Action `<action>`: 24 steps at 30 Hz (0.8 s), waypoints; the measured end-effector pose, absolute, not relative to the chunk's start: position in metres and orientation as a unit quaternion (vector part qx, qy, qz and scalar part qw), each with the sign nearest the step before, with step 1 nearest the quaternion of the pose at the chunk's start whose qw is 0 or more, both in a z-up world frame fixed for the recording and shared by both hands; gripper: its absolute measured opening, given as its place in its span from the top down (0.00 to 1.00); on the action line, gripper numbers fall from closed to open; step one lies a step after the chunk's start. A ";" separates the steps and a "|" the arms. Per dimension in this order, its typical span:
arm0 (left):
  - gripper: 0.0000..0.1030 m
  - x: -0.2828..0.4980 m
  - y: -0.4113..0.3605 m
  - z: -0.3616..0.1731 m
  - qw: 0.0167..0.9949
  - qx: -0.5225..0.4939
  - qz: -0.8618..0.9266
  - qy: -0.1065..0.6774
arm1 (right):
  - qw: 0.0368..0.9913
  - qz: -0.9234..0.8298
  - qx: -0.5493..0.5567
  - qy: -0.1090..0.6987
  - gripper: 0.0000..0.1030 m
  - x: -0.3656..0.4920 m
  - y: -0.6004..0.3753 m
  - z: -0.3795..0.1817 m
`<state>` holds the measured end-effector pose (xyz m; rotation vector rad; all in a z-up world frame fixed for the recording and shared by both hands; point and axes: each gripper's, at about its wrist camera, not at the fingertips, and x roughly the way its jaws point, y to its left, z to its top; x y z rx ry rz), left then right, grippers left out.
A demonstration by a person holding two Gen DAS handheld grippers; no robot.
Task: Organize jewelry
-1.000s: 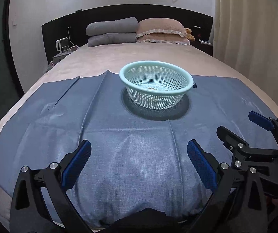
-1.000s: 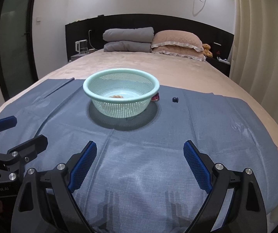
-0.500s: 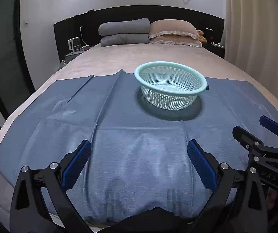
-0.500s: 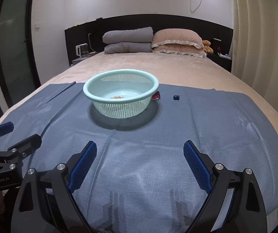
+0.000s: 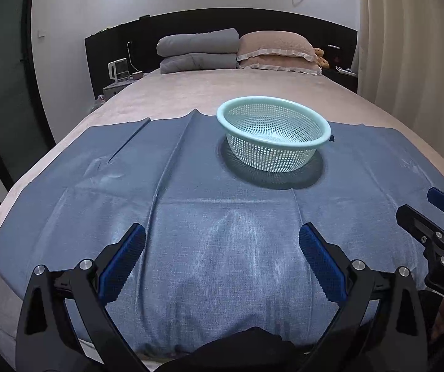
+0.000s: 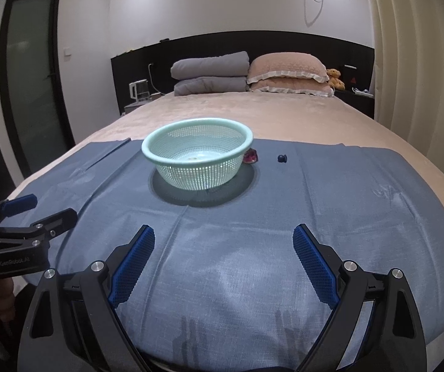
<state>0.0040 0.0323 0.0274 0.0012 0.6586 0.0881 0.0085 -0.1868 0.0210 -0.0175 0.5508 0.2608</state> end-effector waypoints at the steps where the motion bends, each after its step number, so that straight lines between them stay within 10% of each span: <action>1: 0.06 0.004 0.032 0.028 0.945 0.002 0.043 0.323 | 0.954 0.129 -0.011 0.271 0.16 0.007 -0.187 0.021; 24: 0.06 0.001 0.034 0.025 0.944 -0.001 0.042 0.328 | 0.956 0.128 -0.019 0.265 0.16 -0.001 -0.188 0.022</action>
